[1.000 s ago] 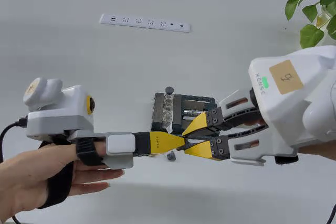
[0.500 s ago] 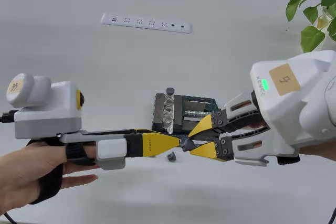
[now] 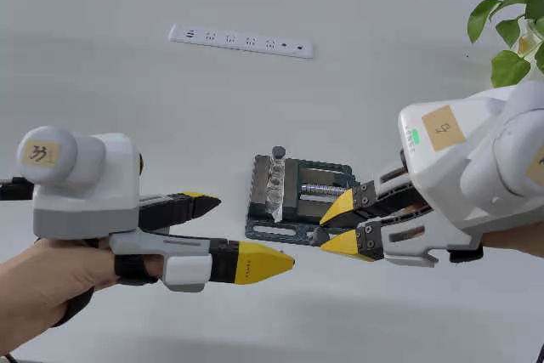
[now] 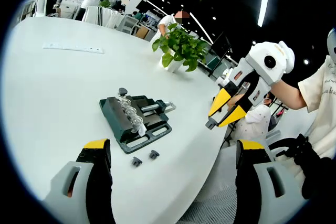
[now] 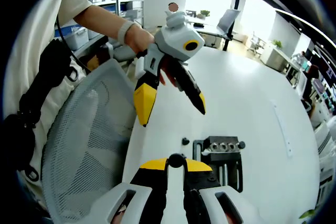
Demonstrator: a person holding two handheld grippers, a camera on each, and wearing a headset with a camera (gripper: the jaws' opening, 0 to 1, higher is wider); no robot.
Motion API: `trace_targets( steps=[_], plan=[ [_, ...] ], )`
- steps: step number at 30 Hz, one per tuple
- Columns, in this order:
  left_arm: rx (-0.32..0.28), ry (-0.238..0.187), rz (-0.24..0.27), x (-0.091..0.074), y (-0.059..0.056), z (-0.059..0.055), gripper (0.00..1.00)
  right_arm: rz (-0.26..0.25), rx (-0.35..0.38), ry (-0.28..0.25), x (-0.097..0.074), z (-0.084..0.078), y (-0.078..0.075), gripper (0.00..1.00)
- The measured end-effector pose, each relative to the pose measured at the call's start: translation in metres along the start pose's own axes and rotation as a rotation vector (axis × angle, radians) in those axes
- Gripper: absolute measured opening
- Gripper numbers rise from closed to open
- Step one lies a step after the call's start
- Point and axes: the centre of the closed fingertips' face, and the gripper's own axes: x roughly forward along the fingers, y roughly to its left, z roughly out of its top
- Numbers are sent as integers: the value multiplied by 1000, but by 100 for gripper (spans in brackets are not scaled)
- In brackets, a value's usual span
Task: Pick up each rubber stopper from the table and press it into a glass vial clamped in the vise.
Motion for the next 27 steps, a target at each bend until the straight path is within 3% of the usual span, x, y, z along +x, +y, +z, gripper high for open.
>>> trace_targets(
  steps=[2, 5, 12, 21, 27],
  plan=[
    [-4, 7, 14, 0, 2, -2, 99, 5, 13, 13, 1, -3, -3, 6],
    [36, 23, 37, -1, 8, -6, 99, 18, 27, 56, 3, -11, -8, 6],
    [70, 45, 63, -1, 9, -14, 99, 32, -5, 138, 12, -21, -24, 6],
    [70, 28, 82, 1, 9, -15, 99, 37, -88, 212, 18, -18, -50, 5],
    [112, 47, 104, 1, 12, -21, 99, 69, -111, 255, 26, -17, -62, 5]
  ],
)
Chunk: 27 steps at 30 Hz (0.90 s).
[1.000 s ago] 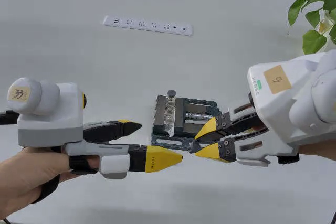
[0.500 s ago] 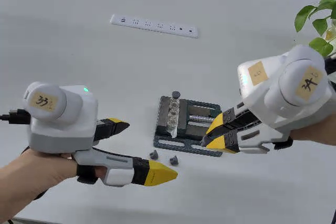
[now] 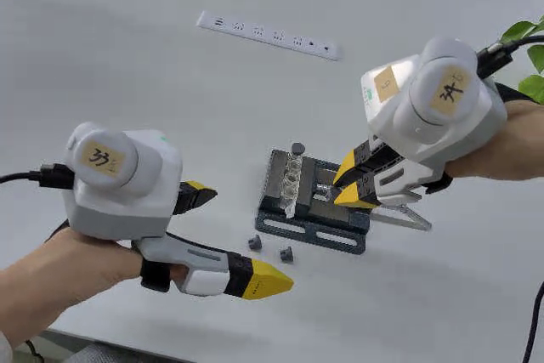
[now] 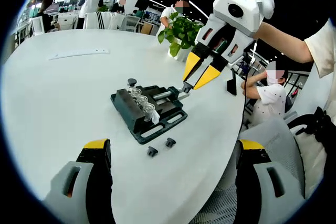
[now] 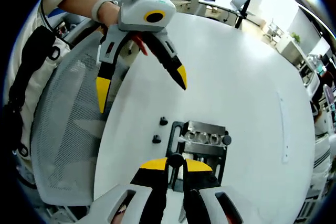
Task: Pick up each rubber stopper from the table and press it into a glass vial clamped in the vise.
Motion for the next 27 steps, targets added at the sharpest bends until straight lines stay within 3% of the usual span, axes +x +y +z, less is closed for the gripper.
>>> trace_targets(
  steps=[12, 27],
  plan=[
    [2, -22, 12, 2, -1, 0, 99, 35, -14, 46, 7, 8, -24, 5],
    [-26, -39, 25, 0, 7, -5, 99, 25, -33, 106, 18, 12, -52, 5]
  ],
)
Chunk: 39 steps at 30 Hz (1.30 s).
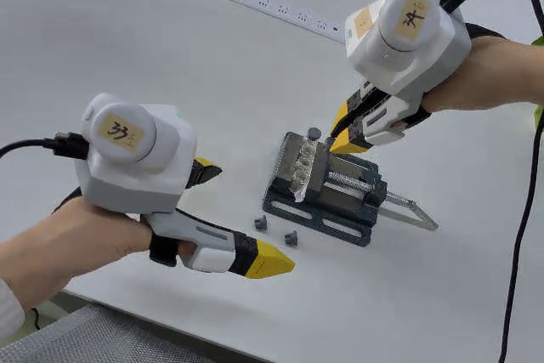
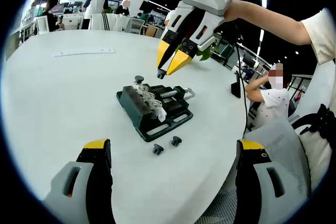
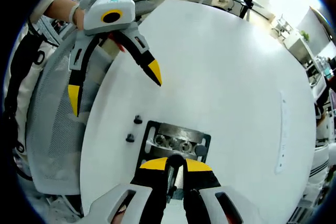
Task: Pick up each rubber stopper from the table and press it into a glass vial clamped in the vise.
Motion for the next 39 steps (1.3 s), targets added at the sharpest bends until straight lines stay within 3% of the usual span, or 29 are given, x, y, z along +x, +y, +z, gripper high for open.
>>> trace_targets(
  steps=[17, 27, 39],
  plan=[
    [-13, -6, -6, 2, 3, -2, 99, -18, 16, 54, 20, -2, -13, 5],
    [-21, -2, -11, 2, 2, -5, 98, -16, 25, 48, 24, 2, -14, 5],
    [19, 14, 6, -1, 9, -7, 99, -5, 28, 51, 28, 4, -16, 5]
  ],
)
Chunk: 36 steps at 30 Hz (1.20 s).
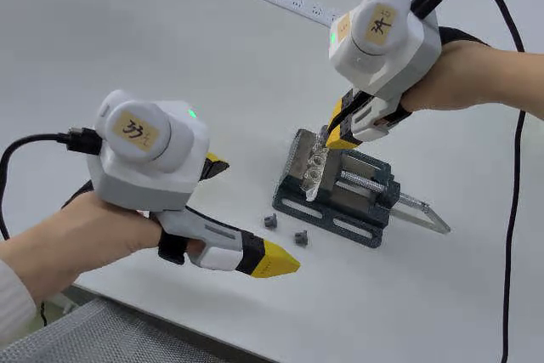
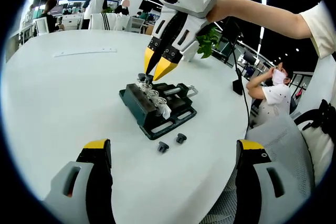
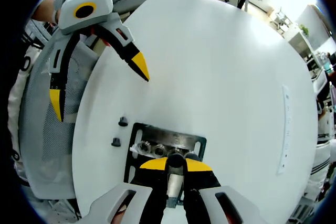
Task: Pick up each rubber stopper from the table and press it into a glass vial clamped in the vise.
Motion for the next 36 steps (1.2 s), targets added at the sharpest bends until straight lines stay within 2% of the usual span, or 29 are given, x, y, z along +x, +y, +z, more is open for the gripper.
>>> trace_targets(
  steps=[4, 21, 36],
  plan=[
    [-2, 1, 2, 0, 3, -1, 99, 9, -1, 4, 3, 0, 1, 5],
    [-20, 5, -5, 2, 0, -4, 99, -4, -19, 28, 7, 0, 0, 5],
    [-26, 5, -9, 3, -2, -5, 99, -17, -8, 107, 7, 1, -1, 5]
  ],
)
